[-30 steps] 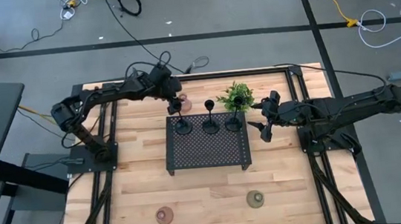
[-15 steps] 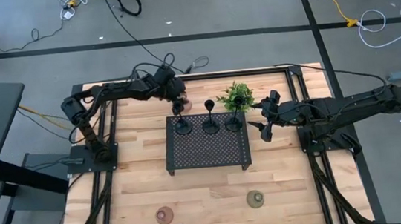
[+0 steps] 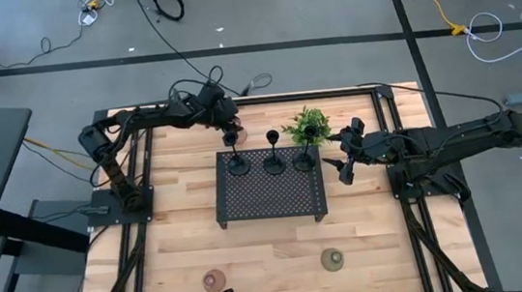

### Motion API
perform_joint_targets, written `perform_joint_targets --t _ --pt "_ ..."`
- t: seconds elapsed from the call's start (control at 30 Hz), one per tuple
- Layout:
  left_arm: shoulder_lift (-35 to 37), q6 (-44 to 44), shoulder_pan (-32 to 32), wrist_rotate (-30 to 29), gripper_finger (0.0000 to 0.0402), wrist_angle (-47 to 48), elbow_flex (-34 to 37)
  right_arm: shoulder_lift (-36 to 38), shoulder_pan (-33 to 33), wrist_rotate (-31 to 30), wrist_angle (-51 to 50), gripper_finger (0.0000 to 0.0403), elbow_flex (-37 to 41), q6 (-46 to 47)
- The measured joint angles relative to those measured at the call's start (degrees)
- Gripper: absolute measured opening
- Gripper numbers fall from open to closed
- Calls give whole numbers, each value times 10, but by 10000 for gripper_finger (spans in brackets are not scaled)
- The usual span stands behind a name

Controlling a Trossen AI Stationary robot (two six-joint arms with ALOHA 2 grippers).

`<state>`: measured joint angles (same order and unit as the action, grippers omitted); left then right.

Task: Pick & Place candle stick holders
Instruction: Put the top pink candle holder on the shelf

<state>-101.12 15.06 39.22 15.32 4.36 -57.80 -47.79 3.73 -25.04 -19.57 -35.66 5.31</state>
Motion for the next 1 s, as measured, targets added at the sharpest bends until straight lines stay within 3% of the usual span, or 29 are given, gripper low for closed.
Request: perform_joint_targets --t 0.17,0.57,1.0 --pt "7 -5 8 -10 172 28 -2 0 0 0 2 307 0 0" --pt "108 6 40 -77 172 263 -90 0 0 -22 2 307 0 13" --pt "289 -37 40 -61 172 450 -115 0 0 -46 2 307 0 17"
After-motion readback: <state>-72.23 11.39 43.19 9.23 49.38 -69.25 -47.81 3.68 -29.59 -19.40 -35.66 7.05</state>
